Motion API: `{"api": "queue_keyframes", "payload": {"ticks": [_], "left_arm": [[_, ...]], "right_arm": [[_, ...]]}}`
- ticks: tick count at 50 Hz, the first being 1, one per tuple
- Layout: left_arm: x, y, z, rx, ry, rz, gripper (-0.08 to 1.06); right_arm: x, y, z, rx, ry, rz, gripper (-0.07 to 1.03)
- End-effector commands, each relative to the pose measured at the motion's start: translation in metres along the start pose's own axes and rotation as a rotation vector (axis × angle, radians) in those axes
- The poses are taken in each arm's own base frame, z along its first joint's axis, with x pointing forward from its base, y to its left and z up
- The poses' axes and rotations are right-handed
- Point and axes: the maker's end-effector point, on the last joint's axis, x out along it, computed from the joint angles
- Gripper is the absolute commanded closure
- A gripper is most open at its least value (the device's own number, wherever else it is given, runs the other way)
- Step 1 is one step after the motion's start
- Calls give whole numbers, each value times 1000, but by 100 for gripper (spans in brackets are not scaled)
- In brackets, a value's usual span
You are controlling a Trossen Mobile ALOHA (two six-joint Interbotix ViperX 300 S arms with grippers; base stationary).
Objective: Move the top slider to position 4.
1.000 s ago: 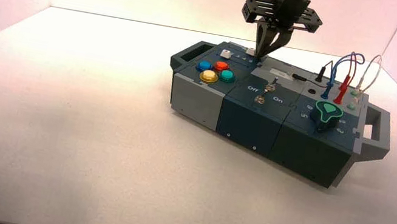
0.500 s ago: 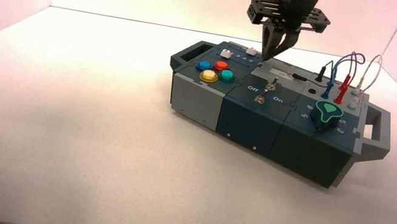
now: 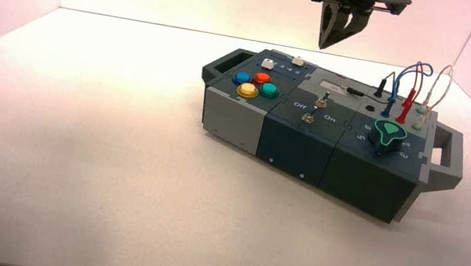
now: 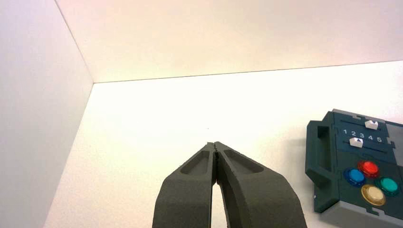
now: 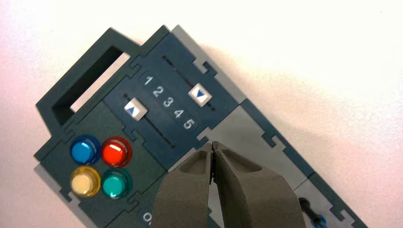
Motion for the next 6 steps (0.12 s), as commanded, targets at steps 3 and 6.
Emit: {"api": "queue_keyframes", "payload": {"ticks": [3,6], "left_arm": [[-1,-1,13,13,-32,-2,101],[-1,-1,13,12,-32,-2,101]], "right_arm": [[-12,7,9,-16,-45,10,98],[-11,8,9,-22,-44,9,98]]}}
